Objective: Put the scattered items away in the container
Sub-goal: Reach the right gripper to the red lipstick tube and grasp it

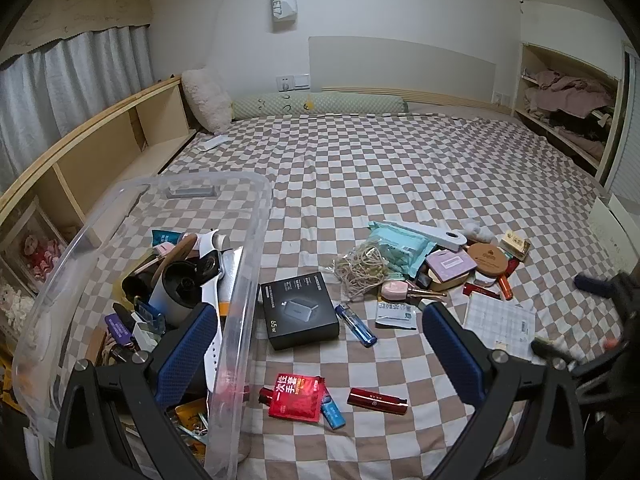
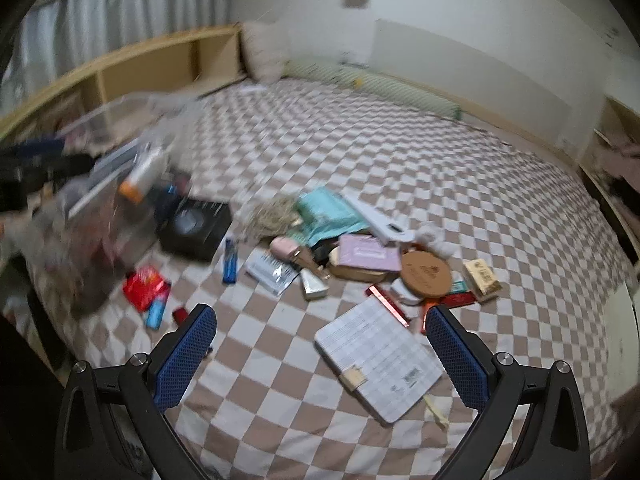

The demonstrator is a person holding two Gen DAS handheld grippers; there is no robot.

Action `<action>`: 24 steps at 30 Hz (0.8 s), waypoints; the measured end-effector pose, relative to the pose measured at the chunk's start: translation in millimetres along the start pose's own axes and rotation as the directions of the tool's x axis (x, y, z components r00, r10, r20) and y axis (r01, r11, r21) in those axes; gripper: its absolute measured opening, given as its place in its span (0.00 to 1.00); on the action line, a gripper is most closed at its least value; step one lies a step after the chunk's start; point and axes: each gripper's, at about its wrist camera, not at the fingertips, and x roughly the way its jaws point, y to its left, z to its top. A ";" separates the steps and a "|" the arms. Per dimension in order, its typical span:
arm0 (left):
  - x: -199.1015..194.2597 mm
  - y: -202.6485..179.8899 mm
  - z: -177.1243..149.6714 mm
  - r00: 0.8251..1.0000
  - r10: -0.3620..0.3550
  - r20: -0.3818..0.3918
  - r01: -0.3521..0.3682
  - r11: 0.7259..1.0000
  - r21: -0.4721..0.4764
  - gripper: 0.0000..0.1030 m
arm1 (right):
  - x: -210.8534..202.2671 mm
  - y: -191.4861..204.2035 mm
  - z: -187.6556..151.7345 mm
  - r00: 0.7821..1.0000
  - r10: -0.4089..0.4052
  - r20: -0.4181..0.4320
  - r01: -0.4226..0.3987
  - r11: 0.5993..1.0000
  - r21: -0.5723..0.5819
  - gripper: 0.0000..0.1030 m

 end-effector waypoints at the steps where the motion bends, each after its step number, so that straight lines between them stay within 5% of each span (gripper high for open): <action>1: -0.6 0.4 -0.1 1.000 0.000 0.001 0.000 1.000 -0.001 1.00 | 3.1 4.0 -2.1 1.000 0.007 -0.015 -0.007 1.000 -0.015 1.00; 13: -0.2 5.9 -1.8 1.000 -0.004 -0.007 0.004 1.000 -0.012 1.00 | 43.6 39.4 -22.0 0.994 -0.003 -0.107 -0.022 0.972 -0.232 1.00; 24: 0.1 7.3 -4.9 1.000 -0.005 -0.008 0.005 1.000 -0.015 1.00 | 98.5 63.9 -32.0 0.965 0.053 -0.256 -0.126 0.952 -0.279 1.00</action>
